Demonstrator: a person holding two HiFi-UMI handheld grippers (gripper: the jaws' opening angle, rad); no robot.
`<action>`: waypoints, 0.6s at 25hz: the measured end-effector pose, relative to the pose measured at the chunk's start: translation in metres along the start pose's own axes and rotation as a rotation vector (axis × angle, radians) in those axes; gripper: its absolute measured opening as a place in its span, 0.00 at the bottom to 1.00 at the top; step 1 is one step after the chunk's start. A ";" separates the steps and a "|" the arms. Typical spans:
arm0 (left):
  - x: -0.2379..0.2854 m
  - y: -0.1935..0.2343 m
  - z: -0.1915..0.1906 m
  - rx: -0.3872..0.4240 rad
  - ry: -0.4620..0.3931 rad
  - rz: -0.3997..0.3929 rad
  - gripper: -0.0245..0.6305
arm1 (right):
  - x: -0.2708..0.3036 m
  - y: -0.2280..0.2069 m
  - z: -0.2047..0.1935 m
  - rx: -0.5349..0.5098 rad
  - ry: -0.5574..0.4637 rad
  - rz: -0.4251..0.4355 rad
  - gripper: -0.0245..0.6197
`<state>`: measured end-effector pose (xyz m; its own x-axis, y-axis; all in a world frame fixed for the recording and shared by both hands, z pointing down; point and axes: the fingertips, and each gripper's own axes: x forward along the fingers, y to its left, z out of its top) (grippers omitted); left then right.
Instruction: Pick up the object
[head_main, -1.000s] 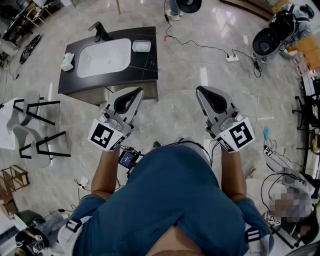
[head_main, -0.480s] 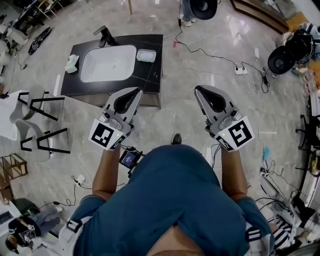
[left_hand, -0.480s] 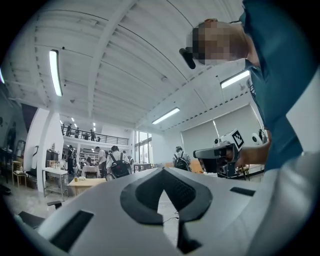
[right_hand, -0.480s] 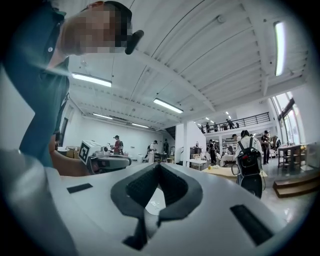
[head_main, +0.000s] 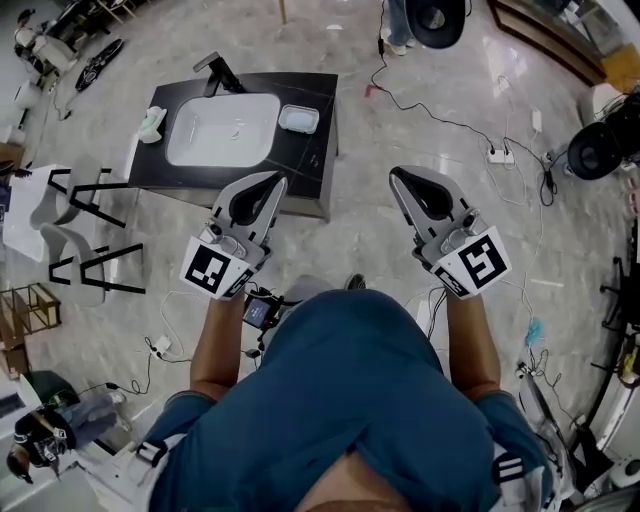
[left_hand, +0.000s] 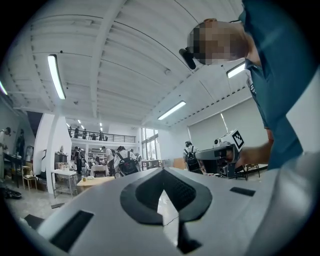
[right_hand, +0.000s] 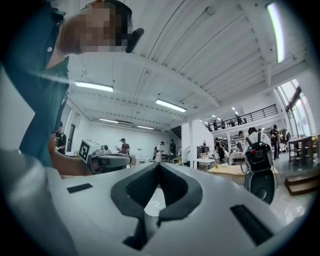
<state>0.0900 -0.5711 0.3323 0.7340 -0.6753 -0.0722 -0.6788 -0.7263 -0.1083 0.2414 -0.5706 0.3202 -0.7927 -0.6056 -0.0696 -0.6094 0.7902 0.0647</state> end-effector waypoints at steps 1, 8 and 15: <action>0.001 0.003 -0.002 0.001 0.006 0.002 0.04 | 0.004 -0.002 -0.002 0.007 0.001 0.004 0.06; 0.006 0.046 -0.017 -0.026 0.011 0.001 0.04 | 0.046 -0.017 -0.017 0.027 0.029 0.002 0.06; 0.015 0.105 -0.028 -0.055 -0.003 -0.058 0.04 | 0.105 -0.026 -0.019 0.020 0.034 -0.045 0.06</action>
<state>0.0291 -0.6614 0.3476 0.7718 -0.6319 -0.0702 -0.6356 -0.7699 -0.0580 0.1743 -0.6566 0.3304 -0.7645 -0.6435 -0.0378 -0.6446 0.7634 0.0419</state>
